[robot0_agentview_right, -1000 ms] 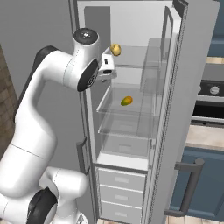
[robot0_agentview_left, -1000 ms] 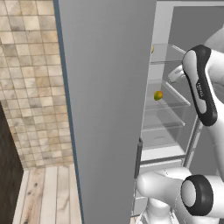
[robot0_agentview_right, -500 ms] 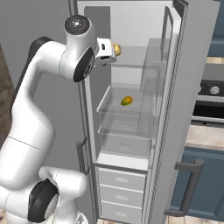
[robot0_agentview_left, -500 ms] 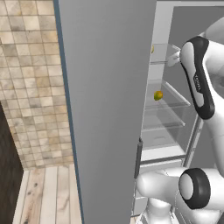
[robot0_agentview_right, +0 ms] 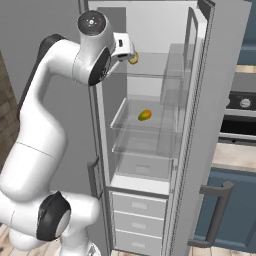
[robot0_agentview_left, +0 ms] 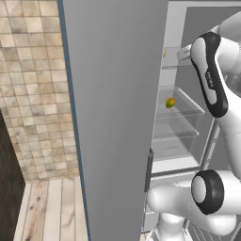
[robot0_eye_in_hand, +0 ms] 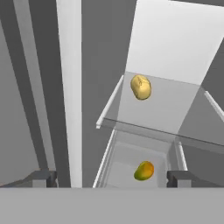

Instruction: Pick potato from the fridge and place it on the plate on the counter.

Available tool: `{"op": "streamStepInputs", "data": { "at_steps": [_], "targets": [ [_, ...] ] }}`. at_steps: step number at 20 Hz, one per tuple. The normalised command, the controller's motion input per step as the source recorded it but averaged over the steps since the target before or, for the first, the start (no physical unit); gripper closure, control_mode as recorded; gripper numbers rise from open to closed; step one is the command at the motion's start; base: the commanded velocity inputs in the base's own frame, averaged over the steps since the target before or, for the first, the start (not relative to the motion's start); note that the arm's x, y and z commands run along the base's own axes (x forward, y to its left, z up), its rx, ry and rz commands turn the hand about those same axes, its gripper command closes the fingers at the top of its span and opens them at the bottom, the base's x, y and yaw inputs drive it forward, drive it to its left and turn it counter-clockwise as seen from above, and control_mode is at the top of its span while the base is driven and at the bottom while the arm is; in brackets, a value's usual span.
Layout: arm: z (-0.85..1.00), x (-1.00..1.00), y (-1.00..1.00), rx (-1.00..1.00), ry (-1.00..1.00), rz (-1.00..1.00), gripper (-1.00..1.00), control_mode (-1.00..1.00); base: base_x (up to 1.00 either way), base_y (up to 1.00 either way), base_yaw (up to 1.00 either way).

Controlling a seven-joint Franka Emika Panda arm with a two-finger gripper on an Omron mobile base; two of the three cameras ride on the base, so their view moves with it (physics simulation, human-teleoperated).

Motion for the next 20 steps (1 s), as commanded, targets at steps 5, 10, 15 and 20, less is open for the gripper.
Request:
{"op": "streamStepInputs", "data": {
  "at_steps": [5,10,15,20],
  "targets": [
    [-0.14,0.42,0.05,0.00,0.00,0.00,-1.00,-1.00,0.00,0.00,0.00],
    [-0.05,0.42,-0.02,0.04,0.02,0.00,-1.00,-1.00,0.00,0.00,0.00],
    [0.00,0.32,-0.06,0.04,0.03,0.00,-1.00,-1.00,0.00,0.00,0.00],
    [-0.04,0.32,-0.20,0.06,0.00,0.02,-1.00,-1.00,0.00,0.00,0.00]
  ]
}}
